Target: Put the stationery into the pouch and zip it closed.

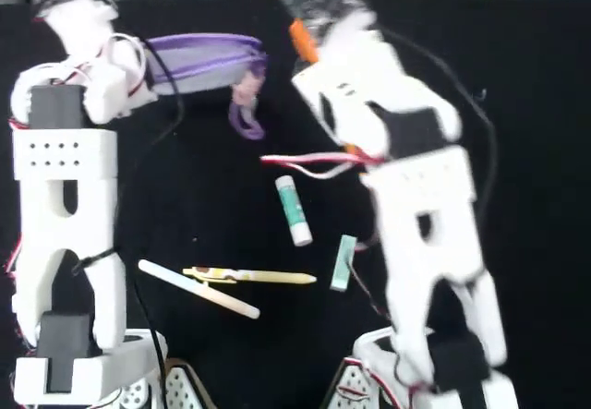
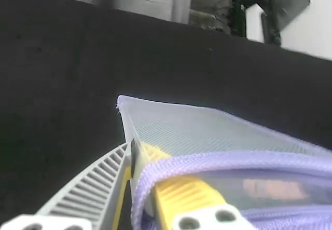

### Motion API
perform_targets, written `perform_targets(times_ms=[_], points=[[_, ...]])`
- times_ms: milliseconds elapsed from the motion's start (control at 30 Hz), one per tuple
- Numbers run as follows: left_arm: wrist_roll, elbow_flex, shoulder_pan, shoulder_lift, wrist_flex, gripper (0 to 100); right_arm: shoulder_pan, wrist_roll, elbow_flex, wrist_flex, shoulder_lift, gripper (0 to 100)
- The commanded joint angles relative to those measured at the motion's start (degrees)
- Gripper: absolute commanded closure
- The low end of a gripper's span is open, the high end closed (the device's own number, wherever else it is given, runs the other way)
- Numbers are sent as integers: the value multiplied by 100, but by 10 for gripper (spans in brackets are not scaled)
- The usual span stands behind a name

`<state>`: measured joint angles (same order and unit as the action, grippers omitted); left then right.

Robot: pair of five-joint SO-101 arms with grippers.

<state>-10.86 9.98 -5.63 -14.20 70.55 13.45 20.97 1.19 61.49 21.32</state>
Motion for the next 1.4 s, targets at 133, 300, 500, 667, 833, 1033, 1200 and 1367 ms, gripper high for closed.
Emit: perform_targets(times_ms=[133,300,500,667,833,1033,1200,1367], points=[[-53,-127,479,-35,18,972,-62,-185,22,-730,1323,988],[-53,-286,532,-35,44,972,246,-703,-4,-1213,1613,988],[-53,-488,541,-35,53,972,835,-862,-848,-2479,1824,988],[-53,-593,541,-35,44,972,1187,-862,-2141,-4026,2334,988],[-53,-593,541,-35,44,972,1530,-870,-3415,-5521,2686,988],[-53,-602,541,-35,53,972,1653,-870,-4435,-7086,2686,988],[-53,-664,541,-44,44,972,1670,-870,-4971,-8185,2686,988],[-53,-716,541,-44,35,972,1670,-870,-5253,-8791,2677,988]])
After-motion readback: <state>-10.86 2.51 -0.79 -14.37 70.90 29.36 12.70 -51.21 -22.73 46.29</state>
